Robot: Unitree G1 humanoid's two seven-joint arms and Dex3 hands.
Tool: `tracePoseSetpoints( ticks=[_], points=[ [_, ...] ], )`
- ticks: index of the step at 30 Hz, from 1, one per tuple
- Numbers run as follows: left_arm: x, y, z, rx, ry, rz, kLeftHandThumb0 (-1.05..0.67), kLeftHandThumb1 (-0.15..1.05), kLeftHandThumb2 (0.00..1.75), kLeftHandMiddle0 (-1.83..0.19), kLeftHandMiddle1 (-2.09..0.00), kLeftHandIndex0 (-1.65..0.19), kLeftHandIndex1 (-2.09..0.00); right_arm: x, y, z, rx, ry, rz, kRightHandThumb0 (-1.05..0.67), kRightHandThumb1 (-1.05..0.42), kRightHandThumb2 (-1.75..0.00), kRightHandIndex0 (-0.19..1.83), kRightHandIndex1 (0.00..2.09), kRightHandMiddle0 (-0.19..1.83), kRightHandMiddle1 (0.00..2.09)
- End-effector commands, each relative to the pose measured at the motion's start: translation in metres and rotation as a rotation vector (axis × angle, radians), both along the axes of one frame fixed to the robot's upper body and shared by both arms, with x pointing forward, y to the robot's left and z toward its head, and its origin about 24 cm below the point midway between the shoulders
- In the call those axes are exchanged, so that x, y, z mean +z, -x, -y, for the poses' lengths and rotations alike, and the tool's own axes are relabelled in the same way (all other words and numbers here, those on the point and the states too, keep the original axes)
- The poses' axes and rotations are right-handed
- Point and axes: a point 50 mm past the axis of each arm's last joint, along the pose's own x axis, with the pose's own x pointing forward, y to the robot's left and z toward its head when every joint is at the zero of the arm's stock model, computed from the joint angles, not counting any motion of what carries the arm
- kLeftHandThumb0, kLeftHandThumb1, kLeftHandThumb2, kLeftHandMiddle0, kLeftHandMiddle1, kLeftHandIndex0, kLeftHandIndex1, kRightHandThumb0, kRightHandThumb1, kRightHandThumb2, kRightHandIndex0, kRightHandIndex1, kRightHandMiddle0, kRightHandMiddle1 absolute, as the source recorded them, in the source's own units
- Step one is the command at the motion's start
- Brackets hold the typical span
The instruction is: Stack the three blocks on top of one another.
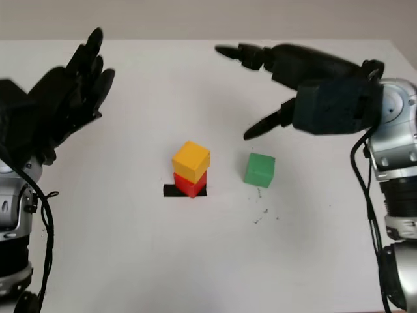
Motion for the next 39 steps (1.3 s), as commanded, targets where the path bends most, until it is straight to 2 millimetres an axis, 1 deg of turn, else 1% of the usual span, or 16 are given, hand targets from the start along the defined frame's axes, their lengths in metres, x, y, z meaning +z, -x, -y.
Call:
tracePoseSetpoints(
  ticks=[1,4,7,12,15,18,20,21,22,23,24,31,36,39],
  points=[
    [-0.004,0.005,-0.001,0.015,0.029,0.015,-0.75,1.05,0.58,0.19,0.0,0.19,0.0,0.001,0.004,0.007,0.007,0.089,0.025,-0.66,-0.77,-0.06,0.07,0.09,0.19,0.11],
    [-0.018,0.012,-0.002,0.066,0.068,-0.009,-0.78,1.05,0.56,0.19,0.0,0.19,0.0,0.0,0.012,0.009,0.047,0.229,0.065,-0.6,-0.79,-0.06,0.09,0.09,0.22,0.1],
    [-0.027,0.017,-0.003,0.087,0.072,-0.021,-0.79,1.05,0.58,0.19,0.0,0.19,0.0,-0.001,0.017,0.014,0.076,0.309,0.1,-0.56,-0.79,-0.06,0.11,0.09,0.24,0.1],
    [-0.04,0.022,-0.004,0.111,0.09,-0.048,-0.81,1.05,0.6,0.19,0.0,0.19,0.0,0.001,0.026,0.022,0.151,0.46,0.174,-0.55,-0.77,-0.05,0.14,0.08,0.29,0.09],
    [-0.047,0.024,-0.006,0.123,0.109,-0.06,-0.79,1.05,0.61,0.19,0.0,0.19,0.0,0.003,0.031,0.025,0.178,0.555,0.21,-0.56,-0.76,-0.05,0.14,0.07,0.27,0.07],
    [-0.05,0.023,-0.007,0.125,0.124,-0.067,-0.78,1.05,0.58,0.19,0.0,0.19,0.0,0.005,0.034,0.026,0.193,0.605,0.239,-0.6,-0.75,-0.05,0.15,0.07,0.28,0.07],
    [-0.051,0.022,-0.006,0.13,0.126,-0.066,-0.79,1.05,0.57,0.19,0.0,0.19,0.0,0.005,0.034,0.028,0.199,0.609,0.238,-0.61,-0.76,-0.05,0.15,0.07,0.29,0.07],
    [-0.051,0.022,-0.006,0.133,0.114,-0.065,-0.79,1.05,0.57,0.19,0.0,0.19,0.0,0.004,0.034,0.029,0.2,0.6,0.23,-0.58,-0.78,-0.06,0.14,0.06,0.3,0.08],
    [-0.052,0.022,-0.006,0.134,0.104,-0.066,-0.8,1.05,0.57,0.19,0.0,0.19,0.0,0.001,0.033,0.031,0.202,0.57,0.221,-0.55,-0.8,-0.07,0.14,0.06,0.31,0.08],
    [-0.052,0.021,-0.006,0.134,0.096,-0.067,-0.8,1.05,0.58,0.19,0.0,0.19,0.0,-0.002,0.032,0.032,0.202,0.532,0.206,-0.45,-0.86,-0.08,0.14,0.06,0.33,0.08],
    [-0.052,0.021,-0.005,0.136,0.092,-0.067,-0.8,1.05,0.59,0.19,0.0,0.19,0.0,-0.006,0.031,0.033,0.202,0.499,0.196,-0.43,-0.87,-0.08,0.14,0.06,0.34,0.08],
    [-0.055,0.021,-0.004,0.148,0.091,-0.076,-0.8,1.05,0.6,0.19,0.0,0.19,0.0,-0.032,0.022,0.035,0.197,0.342,0.192,-0.45,-0.84,-0.05,0.13,0.05,0.37,0.08],
    [-0.056,0.022,-0.005,0.16,0.057,-0.076,-0.78,1.05,0.63,0.19,0.0,0.19,0.0,-0.044,0.017,0.031,0.203,0.3,0.204,-0.48,-0.85,-0.05,0.14,0.05,0.39,0.09],
    [-0.057,0.023,-0.003,0.157,0.064,-0.077,-0.77,1.05,0.62,0.19,0.0,0.19,0.0,-0.05,0.015,0.029,0.206,0.24,0.203,-0.51,-0.83,-0.05,0.16,0.07,0.42,0.1]
  ],
)
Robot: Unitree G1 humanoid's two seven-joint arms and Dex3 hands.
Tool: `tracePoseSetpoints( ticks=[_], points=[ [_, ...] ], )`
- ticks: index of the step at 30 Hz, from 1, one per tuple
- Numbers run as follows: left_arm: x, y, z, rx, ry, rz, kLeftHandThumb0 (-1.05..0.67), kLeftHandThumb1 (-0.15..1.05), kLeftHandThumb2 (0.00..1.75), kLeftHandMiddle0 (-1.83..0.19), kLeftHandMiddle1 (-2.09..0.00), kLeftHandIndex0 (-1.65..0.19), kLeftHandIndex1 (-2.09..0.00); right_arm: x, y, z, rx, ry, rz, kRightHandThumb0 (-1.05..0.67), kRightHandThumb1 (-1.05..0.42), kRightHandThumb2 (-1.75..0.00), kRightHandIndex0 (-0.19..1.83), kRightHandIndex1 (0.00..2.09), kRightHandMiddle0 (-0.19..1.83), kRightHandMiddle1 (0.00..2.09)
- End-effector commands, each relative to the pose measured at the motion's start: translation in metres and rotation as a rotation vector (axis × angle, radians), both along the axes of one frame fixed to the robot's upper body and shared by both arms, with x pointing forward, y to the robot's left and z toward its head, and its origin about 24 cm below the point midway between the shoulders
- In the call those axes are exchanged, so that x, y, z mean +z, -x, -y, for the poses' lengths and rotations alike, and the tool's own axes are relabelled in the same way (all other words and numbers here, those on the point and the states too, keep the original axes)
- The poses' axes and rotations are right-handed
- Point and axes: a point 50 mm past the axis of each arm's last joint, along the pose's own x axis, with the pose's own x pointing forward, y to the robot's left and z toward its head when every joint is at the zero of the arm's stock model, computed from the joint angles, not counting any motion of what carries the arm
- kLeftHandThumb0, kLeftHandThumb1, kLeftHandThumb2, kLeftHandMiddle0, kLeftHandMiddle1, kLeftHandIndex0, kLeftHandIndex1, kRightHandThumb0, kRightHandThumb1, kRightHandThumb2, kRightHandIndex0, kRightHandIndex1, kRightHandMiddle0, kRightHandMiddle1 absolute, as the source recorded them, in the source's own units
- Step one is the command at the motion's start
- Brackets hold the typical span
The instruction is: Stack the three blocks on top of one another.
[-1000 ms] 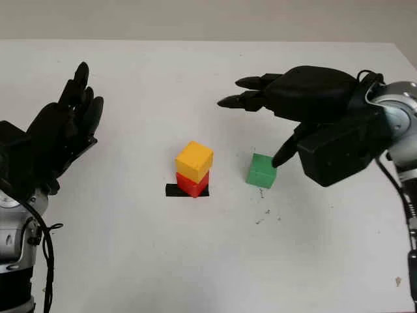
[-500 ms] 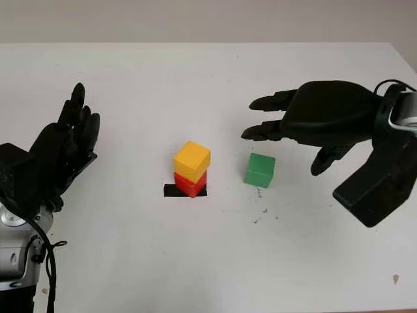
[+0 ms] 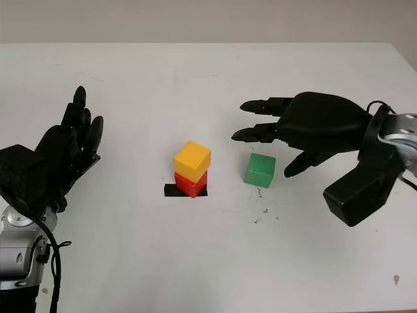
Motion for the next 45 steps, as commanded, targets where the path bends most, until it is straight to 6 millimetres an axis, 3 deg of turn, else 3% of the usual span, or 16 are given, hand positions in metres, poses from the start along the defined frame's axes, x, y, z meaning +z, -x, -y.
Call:
tracePoseSetpoints(
  ticks=[1,19,30,33,35,38,45],
  points=[
    [-0.002,0.003,0.001,-0.001,-0.002,0.002,-0.77,1.05,0.62,0.19,0.0,0.19,0.0,-0.006,-0.001,-0.003,0.014,-0.042,-0.013,-0.51,-0.82,-0.05,0.16,0.07,0.43,0.1],
    [-0.005,0.006,0.003,-0.016,-0.015,-0.013,-0.76,1.05,0.63,0.19,0.0,0.19,0.0,-0.02,-0.005,-0.005,0.017,-0.005,-0.049,-0.49,-0.83,-0.06,0.15,0.05,0.5,0.13],
    [-0.009,0.009,0.005,-0.024,-0.016,-0.037,-0.77,1.05,0.63,0.19,0.0,0.19,0.0,-0.024,-0.005,-0.005,0.044,-0.012,-0.022,-0.42,-0.85,-0.06,0.23,0.08,0.69,0.26],
    [-0.009,0.009,0.006,-0.019,-0.009,-0.047,-0.78,1.05,0.63,0.19,0.0,0.19,0.0,-0.024,-0.005,-0.006,0.057,-0.013,-0.004,-0.39,-0.89,-0.06,0.27,0.08,0.76,0.38],
    [-0.01,0.01,0.007,-0.018,0.0,-0.057,-0.79,1.05,0.63,0.19,0.0,0.19,0.0,-0.024,-0.006,-0.007,0.069,-0.032,0.007,-0.38,-0.9,-0.06,0.33,0.07,0.65,0.76],
    [-0.012,0.009,0.007,-0.018,0.004,-0.058,-0.8,1.05,0.62,0.19,0.0,0.19,0.0,-0.024,-0.006,-0.007,0.079,-0.047,0.023,-0.38,-0.9,-0.05,0.37,0.07,0.61,1.04],
    [-0.013,0.009,0.007,-0.019,0.018,-0.068,-0.8,1.05,0.6,0.19,0.0,0.19,0.0,-0.016,-0.009,-0.007,0.067,-0.069,0.029,-0.37,-0.9,-0.05,0.4,0.07,0.56,1.18]
  ],
)
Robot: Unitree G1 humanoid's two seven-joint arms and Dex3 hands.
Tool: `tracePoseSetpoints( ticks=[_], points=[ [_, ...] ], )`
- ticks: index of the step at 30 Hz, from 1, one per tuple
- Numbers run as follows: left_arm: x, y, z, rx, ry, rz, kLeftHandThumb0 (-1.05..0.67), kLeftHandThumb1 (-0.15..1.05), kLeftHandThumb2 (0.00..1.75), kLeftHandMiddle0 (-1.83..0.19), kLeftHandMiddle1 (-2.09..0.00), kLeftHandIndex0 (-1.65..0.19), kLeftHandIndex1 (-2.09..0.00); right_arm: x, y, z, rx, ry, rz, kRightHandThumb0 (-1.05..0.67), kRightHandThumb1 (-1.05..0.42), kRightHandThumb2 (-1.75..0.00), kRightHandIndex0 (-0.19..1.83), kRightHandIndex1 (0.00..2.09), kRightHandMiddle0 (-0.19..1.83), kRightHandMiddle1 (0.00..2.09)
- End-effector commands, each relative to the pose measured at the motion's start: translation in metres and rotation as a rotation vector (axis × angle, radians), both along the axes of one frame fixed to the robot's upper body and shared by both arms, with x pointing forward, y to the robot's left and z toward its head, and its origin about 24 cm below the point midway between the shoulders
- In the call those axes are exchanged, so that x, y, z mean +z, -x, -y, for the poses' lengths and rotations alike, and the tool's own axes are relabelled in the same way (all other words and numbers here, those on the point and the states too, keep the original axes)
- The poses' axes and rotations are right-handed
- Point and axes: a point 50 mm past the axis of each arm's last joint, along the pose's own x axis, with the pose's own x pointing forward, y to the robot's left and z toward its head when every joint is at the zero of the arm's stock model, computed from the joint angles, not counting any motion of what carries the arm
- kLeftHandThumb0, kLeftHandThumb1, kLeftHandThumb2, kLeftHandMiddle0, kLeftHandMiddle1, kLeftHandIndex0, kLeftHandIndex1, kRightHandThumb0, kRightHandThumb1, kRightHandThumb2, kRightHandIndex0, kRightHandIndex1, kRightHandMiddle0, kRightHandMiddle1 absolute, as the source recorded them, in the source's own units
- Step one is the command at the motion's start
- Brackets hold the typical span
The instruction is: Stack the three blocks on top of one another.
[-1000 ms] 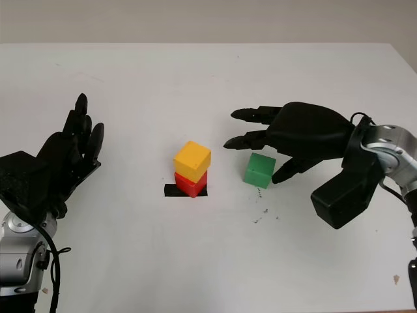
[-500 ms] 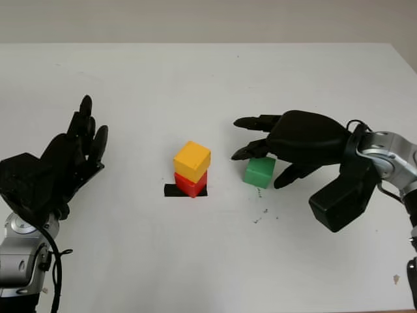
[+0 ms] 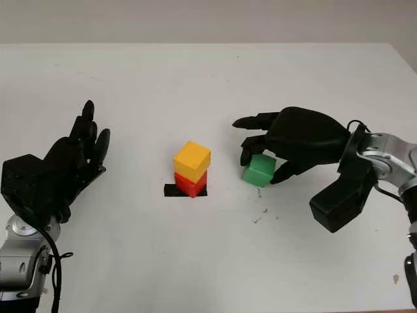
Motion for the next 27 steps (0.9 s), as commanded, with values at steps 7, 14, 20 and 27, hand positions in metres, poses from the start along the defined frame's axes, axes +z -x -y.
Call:
tracePoseSetpoints(
  ticks=[7,14,20,27],
  points=[
    [-0.001,0.001,0.001,-0.015,-0.007,-0.022,-0.81,1.05,0.6,0.19,0.0,0.19,0.0,0.025,-0.009,-0.002,-0.06,-0.061,-0.011,-0.39,-0.92,-0.06,0.41,0.07,0.53,1.23],
    [0.001,0.0,0.004,-0.011,-0.013,-0.021,-0.81,1.05,0.6,0.19,0.0,0.19,0.0,0.048,-0.016,-0.01,-0.133,-0.104,-0.094,-0.39,-0.92,-0.06,0.41,0.06,0.51,1.24],
    [0.001,-0.001,0.006,-0.01,-0.018,-0.02,-0.79,1.05,0.6,0.19,0.0,0.19,0.0,0.085,-0.02,-0.019,-0.184,-0.099,-0.111,-0.39,-0.91,-0.05,0.38,0.05,0.53,1.15],
    [0.001,-0.001,0.008,-0.013,-0.022,-0.019,-0.79,1.05,0.62,0.19,0.0,0.19,0.0,0.096,-0.02,-0.02,-0.198,-0.087,-0.122,-0.39,-0.91,-0.05,0.37,0.05,0.56,1.1]
  ],
)
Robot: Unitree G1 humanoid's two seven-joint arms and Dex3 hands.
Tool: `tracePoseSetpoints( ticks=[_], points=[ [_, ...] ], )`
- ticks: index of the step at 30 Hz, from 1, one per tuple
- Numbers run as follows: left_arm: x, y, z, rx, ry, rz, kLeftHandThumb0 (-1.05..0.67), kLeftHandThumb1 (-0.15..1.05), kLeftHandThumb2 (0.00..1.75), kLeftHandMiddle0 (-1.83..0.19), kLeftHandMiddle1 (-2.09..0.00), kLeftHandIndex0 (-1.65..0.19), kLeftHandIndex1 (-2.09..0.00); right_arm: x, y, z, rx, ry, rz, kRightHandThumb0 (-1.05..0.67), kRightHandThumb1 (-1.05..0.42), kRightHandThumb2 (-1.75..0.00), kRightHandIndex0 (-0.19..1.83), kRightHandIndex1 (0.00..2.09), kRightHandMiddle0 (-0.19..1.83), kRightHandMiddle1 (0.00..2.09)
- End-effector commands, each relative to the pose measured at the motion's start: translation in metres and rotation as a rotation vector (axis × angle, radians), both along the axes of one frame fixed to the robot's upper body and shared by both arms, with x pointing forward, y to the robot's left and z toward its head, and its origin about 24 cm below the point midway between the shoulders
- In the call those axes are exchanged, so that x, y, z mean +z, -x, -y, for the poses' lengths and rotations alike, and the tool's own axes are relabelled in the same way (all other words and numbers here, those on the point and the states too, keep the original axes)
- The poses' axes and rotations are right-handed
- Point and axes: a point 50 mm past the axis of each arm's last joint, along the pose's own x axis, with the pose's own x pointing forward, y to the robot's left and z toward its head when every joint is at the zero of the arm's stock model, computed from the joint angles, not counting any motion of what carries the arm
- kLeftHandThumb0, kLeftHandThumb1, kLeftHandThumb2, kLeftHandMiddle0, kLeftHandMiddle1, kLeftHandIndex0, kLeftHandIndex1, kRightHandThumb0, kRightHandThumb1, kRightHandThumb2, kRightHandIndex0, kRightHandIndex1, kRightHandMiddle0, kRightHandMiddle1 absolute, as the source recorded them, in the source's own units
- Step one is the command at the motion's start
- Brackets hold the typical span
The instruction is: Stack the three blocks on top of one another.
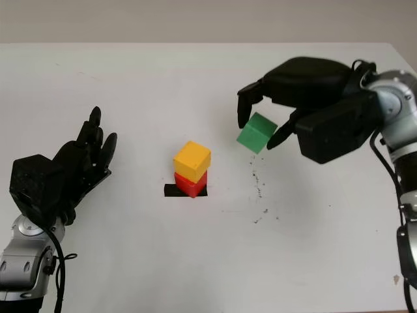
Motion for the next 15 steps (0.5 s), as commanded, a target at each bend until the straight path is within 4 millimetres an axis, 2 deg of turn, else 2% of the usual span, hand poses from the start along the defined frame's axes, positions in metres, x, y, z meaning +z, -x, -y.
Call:
tracePoseSetpoints(
  ticks=[1,3,5,11,15],
  points=[
    [0.006,0.0,0.003,-0.005,-0.007,0.027,-0.79,1.05,0.62,0.19,0.0,0.19,0.0,0.007,0.001,0.0,0.003,-0.015,0.02,-0.39,-0.91,-0.05,0.37,0.05,0.56,1.1],
    [0.005,-0.002,0.003,0.004,0.005,0.044,-0.78,1.05,0.63,0.19,0.0,0.19,0.0,0.043,-0.005,-0.02,0.008,-0.059,-0.022,-0.37,-0.88,-0.04,0.4,0.07,0.62,1.11],
    [0.005,-0.003,0.003,0.009,0.003,0.047,-0.8,1.05,0.63,0.19,0.0,0.19,0.0,0.064,-0.006,-0.034,0.01,-0.081,-0.064,-0.37,-0.84,-0.04,0.44,0.08,0.68,1.12],
    [0.005,-0.003,0.005,0.023,0.019,0.057,-0.84,1.05,0.65,0.19,-0.02,0.19,0.0,0.09,-0.002,-0.059,0.004,-0.086,-0.118,-0.42,-0.82,-0.05,0.48,0.08,0.68,1.2],
    [0.004,-0.004,0.004,0.026,0.011,0.059,-0.86,1.05,0.68,0.19,-0.04,0.19,0.0,0.097,0.001,-0.078,-0.003,-0.091,-0.152,-0.43,-0.83,-0.06,0.48,0.07,0.63,1.3]
  ],
)
